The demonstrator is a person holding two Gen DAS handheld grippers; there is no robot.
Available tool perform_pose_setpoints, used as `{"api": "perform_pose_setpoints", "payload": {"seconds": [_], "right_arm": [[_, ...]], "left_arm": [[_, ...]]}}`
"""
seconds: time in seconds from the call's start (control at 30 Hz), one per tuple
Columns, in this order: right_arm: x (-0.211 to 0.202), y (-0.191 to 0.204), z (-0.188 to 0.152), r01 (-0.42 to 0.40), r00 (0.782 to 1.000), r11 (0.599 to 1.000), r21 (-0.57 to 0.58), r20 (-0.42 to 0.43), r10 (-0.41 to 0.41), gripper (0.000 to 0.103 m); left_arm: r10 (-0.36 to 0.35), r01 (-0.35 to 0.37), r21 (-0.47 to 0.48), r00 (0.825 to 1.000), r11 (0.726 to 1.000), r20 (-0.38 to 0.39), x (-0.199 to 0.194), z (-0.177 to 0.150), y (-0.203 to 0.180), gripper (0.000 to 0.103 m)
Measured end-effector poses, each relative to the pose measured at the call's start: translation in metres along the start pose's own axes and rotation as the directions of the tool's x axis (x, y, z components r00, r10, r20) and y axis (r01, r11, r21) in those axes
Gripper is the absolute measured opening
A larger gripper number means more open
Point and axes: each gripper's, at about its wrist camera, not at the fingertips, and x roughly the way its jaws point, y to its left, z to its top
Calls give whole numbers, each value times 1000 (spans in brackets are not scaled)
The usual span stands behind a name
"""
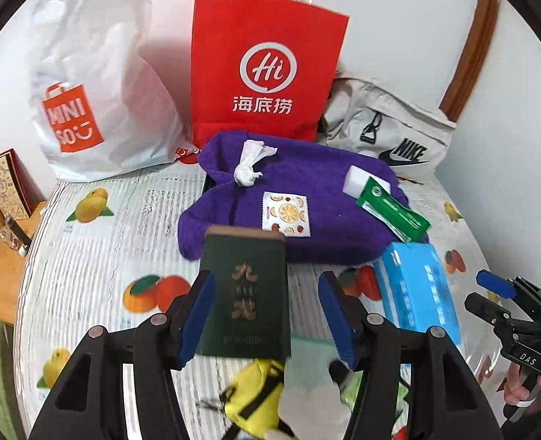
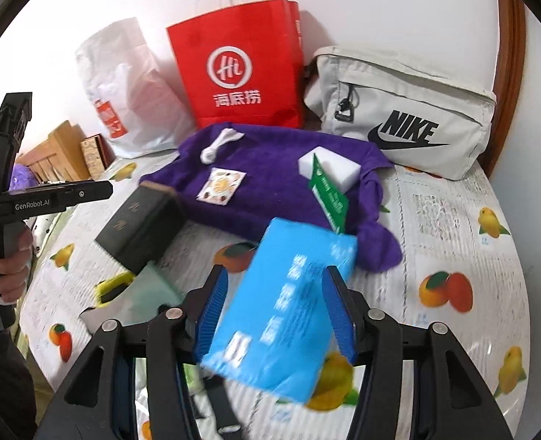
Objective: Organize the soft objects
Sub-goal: 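Reach the left gripper to the white mesh bag while the right reaches the black watch strap, then close the left gripper on the mesh bag while the right grasps the black strap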
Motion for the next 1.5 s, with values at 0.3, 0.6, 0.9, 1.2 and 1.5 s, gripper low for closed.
{"api": "perform_pose_setpoints", "payload": {"seconds": [0.3, 0.6, 0.9, 1.2, 1.5], "right_arm": [[-24, 23, -39, -39, 999, 999, 8, 12, 39, 65], [-24, 31, -84, -28, 999, 1000, 5, -38, 29, 65], [-11, 33, -123, -25, 996, 1000, -14, -85, 24, 65], [0, 28, -144, -4, 994, 1000, -22, -108, 2, 65], [25, 34, -144, 6, 996, 993, -121, -93, -17, 65]], "left_arm": [[-28, 27, -30, 999, 999, -17, -28, -51, -1, 57], [-9, 7, -27, 998, 1000, -60, -37, -109, -3, 57], [-40, 37, -28, 993, 999, -115, -27, -164, 4, 74], [-62, 76, 86, 986, 993, -153, -10, -196, -16, 85], [34, -8, 227, 993, 974, -112, -5, -213, -44, 103]]}}
